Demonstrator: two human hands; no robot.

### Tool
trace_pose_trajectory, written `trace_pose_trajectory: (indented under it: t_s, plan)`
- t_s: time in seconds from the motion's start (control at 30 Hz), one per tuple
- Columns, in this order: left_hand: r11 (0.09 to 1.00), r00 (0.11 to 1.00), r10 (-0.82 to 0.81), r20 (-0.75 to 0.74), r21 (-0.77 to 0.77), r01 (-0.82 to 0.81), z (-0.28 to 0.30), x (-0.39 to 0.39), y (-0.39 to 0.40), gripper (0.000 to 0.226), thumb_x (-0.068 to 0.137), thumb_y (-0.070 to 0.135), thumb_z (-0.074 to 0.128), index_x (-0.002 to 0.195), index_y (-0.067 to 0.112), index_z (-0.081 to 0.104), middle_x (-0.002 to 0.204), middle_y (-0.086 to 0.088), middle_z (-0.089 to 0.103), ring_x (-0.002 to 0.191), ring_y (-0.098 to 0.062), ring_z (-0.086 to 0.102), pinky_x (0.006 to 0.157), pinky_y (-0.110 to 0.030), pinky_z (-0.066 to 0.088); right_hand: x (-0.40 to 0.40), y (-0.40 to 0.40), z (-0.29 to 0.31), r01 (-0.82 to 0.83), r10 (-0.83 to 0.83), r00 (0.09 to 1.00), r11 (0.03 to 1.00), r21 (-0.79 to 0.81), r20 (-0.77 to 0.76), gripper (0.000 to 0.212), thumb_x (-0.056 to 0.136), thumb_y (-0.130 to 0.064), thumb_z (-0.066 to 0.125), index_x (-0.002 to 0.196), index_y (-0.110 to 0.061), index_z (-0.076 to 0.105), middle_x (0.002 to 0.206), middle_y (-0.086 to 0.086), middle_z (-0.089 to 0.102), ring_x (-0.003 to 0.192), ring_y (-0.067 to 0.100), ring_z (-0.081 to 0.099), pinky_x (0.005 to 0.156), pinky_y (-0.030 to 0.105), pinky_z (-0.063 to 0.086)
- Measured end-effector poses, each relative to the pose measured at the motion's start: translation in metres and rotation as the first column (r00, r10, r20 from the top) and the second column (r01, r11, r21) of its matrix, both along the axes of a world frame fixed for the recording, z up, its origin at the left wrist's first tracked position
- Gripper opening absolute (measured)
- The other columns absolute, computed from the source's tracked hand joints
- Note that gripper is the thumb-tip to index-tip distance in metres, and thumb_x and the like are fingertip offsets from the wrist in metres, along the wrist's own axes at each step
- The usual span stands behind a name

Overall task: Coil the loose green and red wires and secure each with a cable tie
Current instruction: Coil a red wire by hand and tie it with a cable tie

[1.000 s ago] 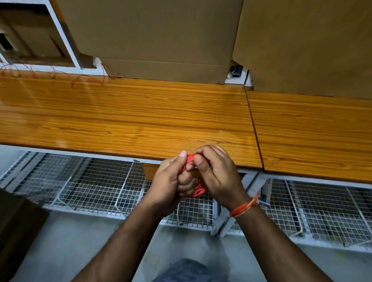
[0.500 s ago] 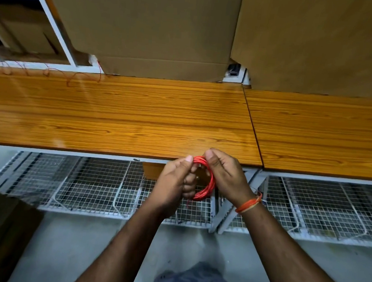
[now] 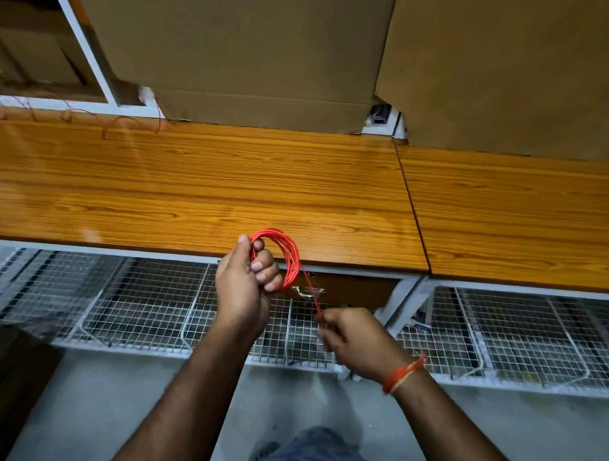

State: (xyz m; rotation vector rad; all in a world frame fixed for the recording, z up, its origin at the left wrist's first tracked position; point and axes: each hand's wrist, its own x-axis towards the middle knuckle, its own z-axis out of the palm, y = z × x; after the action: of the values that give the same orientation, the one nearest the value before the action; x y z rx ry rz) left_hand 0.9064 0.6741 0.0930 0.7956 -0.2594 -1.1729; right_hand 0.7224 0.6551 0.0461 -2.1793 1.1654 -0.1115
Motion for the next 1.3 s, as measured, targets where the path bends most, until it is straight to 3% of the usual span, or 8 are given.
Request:
trace_pose_trajectory:
  t_s: [0.2, 0.37, 0.57, 0.87, 0.93, 1.03, 1.2, 1.3]
  plan:
    - [0.999, 0.928, -0.044, 0.370, -0.002, 0.048, -0.009, -0.002, 0.000, 0.029, 0.113, 0.028, 0.031, 0.088, 0.017, 0.041, 0.057, 0.007, 0.039, 0.047, -0.007, 0.031, 0.048, -0.023, 0.027, 0.015, 0.012, 0.037, -0.219, 0.213, 0.960, 0.976, -0.011, -0.183, 0.017, 0.096, -0.024, 0.064, 0.104, -0.012, 0.072, 0.073, 0.003, 0.068, 0.064, 0.017, 0.060, 0.059, 0.027, 0.043]
    - [0.992, 0.733, -0.106, 0.672, 0.018, 0.128, -0.021, -0.003, 0.008, 0.034, 0.113, 0.026, 0.030, 0.098, 0.000, 0.047, 0.068, -0.005, 0.062, 0.058, -0.017, 0.055, 0.058, -0.025, 0.047, 0.028, 0.019, 0.072, -0.316, 0.311, 0.949, 0.931, -0.184, -0.057, 0.018, 0.099, -0.024, 0.062, 0.104, -0.019, 0.078, 0.095, -0.001, 0.077, 0.089, 0.015, 0.068, 0.080, 0.026, 0.050]
    - [0.990, 0.899, -0.133, 0.417, 0.005, 0.143, -0.028, 0.016, 0.000, 0.029, 0.112, 0.028, 0.034, 0.089, 0.014, 0.043, 0.055, 0.008, 0.038, 0.045, -0.006, 0.031, 0.045, -0.021, 0.030, 0.022, 0.010, 0.070, 0.265, -0.069, 0.849, 0.914, -0.309, 0.525, 0.013, 0.100, -0.017, 0.063, 0.104, -0.021, 0.075, 0.092, -0.011, 0.070, 0.085, 0.000, 0.063, 0.073, 0.021, 0.052]
    - [0.899, 0.899, -0.418, 0.128, -0.088, 0.430, -0.004, 0.036, -0.010, 0.025, 0.105, 0.023, 0.039, 0.084, 0.012, 0.047, 0.051, 0.009, 0.031, 0.038, -0.002, 0.024, 0.040, -0.020, 0.016, 0.053, -0.037, 0.027, 0.310, -0.242, 0.931, 0.919, -0.243, 0.272, 0.092, 0.093, -0.013, 0.071, 0.163, -0.029, 0.014, 0.157, 0.003, 0.032, 0.123, 0.016, 0.052, 0.105, 0.025, 0.047]
    - [0.881, 0.890, -0.448, 0.081, -0.127, 0.455, 0.001, 0.040, -0.013, 0.026, 0.105, 0.023, 0.037, 0.084, 0.012, 0.047, 0.049, 0.010, 0.031, 0.037, -0.001, 0.025, 0.038, -0.017, 0.019, 0.062, -0.042, 0.023, 0.315, -0.264, 0.919, 0.938, -0.143, 0.292, 0.081, 0.093, -0.008, 0.070, 0.159, -0.026, 0.027, 0.137, -0.004, 0.051, 0.111, 0.014, 0.058, 0.091, 0.009, 0.046]
    - [0.900, 0.912, -0.408, 0.044, -0.146, 0.410, 0.006, 0.047, -0.021, 0.028, 0.108, 0.024, 0.035, 0.084, 0.013, 0.046, 0.049, 0.010, 0.031, 0.037, -0.001, 0.027, 0.037, -0.017, 0.024, 0.074, -0.041, 0.010, 0.306, -0.262, 0.928, 0.941, -0.141, 0.264, 0.032, 0.096, -0.015, 0.068, 0.127, -0.019, 0.062, 0.101, -0.001, 0.069, 0.092, 0.017, 0.064, 0.081, 0.033, 0.054]
    - [0.952, 0.958, -0.274, 0.080, -0.119, 0.282, -0.003, 0.050, -0.033, 0.027, 0.111, 0.025, 0.032, 0.090, 0.014, 0.045, 0.055, 0.005, 0.038, 0.045, -0.006, 0.035, 0.046, -0.020, 0.035, 0.084, 0.000, 0.005, 0.266, -0.236, 0.956, 0.948, -0.174, 0.175, 0.061, 0.096, -0.021, 0.064, 0.151, -0.025, 0.036, 0.086, -0.001, 0.066, 0.081, 0.019, 0.062, 0.073, 0.040, 0.053]
    - [0.957, 0.951, -0.266, 0.154, -0.077, 0.280, -0.011, 0.041, -0.039, 0.024, 0.110, 0.026, 0.034, 0.091, 0.015, 0.042, 0.059, 0.003, 0.043, 0.050, -0.009, 0.040, 0.050, -0.021, 0.039, 0.077, 0.021, 0.014, 0.288, -0.232, 0.913, 0.949, -0.129, 0.335, 0.045, 0.095, -0.014, 0.063, 0.131, -0.027, 0.041, 0.072, -0.004, 0.060, 0.063, 0.011, 0.060, 0.061, 0.043, 0.053]
